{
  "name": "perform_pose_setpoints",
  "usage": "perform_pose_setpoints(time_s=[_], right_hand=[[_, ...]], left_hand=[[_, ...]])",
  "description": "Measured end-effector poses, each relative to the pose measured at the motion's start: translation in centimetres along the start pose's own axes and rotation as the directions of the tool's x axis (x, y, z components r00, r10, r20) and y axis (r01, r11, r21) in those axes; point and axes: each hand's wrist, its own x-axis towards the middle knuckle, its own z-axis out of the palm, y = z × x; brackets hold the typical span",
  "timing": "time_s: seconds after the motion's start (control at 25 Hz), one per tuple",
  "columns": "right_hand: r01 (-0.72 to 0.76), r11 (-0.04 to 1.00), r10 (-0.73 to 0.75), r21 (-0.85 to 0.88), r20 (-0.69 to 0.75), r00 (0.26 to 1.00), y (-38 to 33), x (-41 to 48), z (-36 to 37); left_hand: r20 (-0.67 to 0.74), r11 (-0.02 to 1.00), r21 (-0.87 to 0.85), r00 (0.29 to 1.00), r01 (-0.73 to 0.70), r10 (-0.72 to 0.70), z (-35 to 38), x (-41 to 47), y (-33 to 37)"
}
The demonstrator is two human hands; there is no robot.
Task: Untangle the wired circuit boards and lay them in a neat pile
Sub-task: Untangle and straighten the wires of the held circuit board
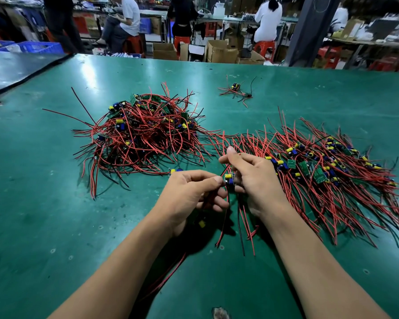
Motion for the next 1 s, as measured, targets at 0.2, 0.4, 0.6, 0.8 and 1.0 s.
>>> perform_pose_setpoints(time_s=[0.2, 0.4, 0.6, 0.8, 1.0], right_hand=[[-0.187, 0.922, 0.190, 0.339, 0.025, 0.981, -0.2, 0.2, 0.7], [-0.204, 0.935, 0.177, 0.290, 0.117, 0.977, 0.3, -0.2, 0.7], [-0.250, 0.950, 0.163, 0.184, 0.391, 0.906, 0.6, -1.6, 1.5], [-0.157, 0.964, 0.092, 0.216, 0.283, 0.955, 0.3, -1.1, 0.8], [0.040, 0.996, -0.043, 0.078, 0.032, 0.999, 0.6, -0.1, 0.2]], left_hand=[[0.053, 0.998, -0.063, 0.998, 0.027, -0.023, -0.1, -0.1, -0.1], [0.006, 0.997, -0.065, 1.000, 0.031, -0.031, -0.1, 0.2, -0.3], [-0.025, 0.993, -0.114, 0.999, 0.020, -0.023, -0.6, 0.5, -0.1], [0.019, 0.998, -0.057, 1.000, 0.000, 0.001, -0.7, 0.3, -0.3], [0.083, 1.000, -0.014, 0.996, -0.012, 0.013, -0.6, 0.1, -0.3]])
